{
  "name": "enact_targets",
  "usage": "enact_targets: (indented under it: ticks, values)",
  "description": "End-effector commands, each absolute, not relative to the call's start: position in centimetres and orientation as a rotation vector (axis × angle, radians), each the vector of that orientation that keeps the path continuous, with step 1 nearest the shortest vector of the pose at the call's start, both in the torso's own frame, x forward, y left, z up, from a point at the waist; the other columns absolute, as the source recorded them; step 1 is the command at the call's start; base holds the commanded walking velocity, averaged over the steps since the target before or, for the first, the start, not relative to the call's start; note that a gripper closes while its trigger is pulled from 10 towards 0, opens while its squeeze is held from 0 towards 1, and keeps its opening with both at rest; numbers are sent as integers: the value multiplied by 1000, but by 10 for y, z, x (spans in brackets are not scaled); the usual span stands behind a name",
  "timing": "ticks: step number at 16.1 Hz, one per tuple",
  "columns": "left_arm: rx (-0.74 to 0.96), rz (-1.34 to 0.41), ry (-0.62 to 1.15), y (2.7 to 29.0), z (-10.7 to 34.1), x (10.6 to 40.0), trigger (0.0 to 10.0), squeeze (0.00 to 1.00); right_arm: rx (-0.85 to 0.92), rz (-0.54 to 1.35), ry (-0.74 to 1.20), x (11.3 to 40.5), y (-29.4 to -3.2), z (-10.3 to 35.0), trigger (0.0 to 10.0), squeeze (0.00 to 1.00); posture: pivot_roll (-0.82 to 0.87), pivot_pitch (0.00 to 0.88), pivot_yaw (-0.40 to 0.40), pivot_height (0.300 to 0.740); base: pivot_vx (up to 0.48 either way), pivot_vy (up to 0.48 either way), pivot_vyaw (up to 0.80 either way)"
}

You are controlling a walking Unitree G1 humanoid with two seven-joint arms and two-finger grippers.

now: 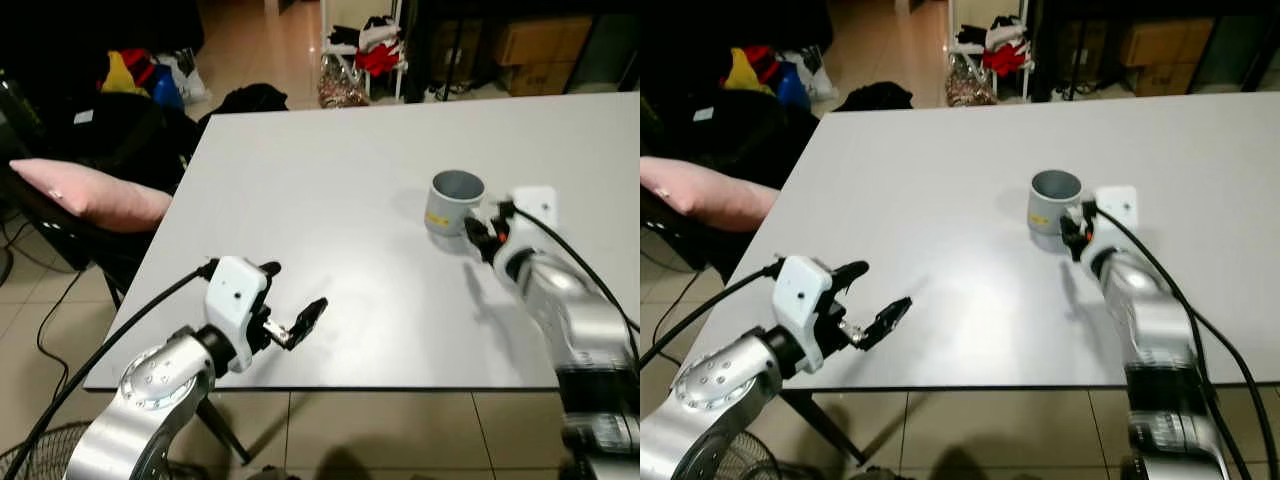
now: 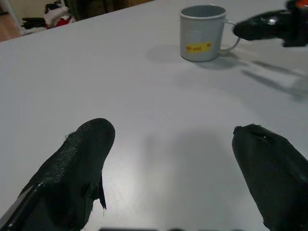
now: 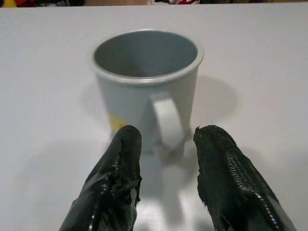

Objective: Setting the table

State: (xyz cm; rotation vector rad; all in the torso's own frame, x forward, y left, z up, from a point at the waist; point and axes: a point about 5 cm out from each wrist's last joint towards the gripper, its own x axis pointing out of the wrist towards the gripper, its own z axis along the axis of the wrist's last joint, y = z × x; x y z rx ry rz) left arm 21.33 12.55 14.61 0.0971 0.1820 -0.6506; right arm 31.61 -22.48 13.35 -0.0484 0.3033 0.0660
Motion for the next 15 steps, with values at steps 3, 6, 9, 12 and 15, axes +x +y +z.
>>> enact_targets:
  ticks: [3,6,9,12,15]
  values:
    - [-13,-517,102,137,153,199,10000,0,49,158,174,262,-222,163,10000,1000,-98,0,90,740,0,0,0]
    - [13,-349,79,143,152,192,10000,0,107,216,113,243,-201,169,10000,0,-99,0,92,740,0,0,0]
    - [90,-157,98,154,144,193,10000,0,69,220,139,238,-179,159,10000,0,-89,0,81,740,0,0,0]
    - [119,-77,86,160,145,193,10000,0,19,258,167,236,-167,154,10000,0,-75,0,53,740,0,-94,0]
    - [119,-42,89,158,146,185,10000,0,12,311,187,232,-158,147,10000,0,-73,13,63,740,0,-306,0]
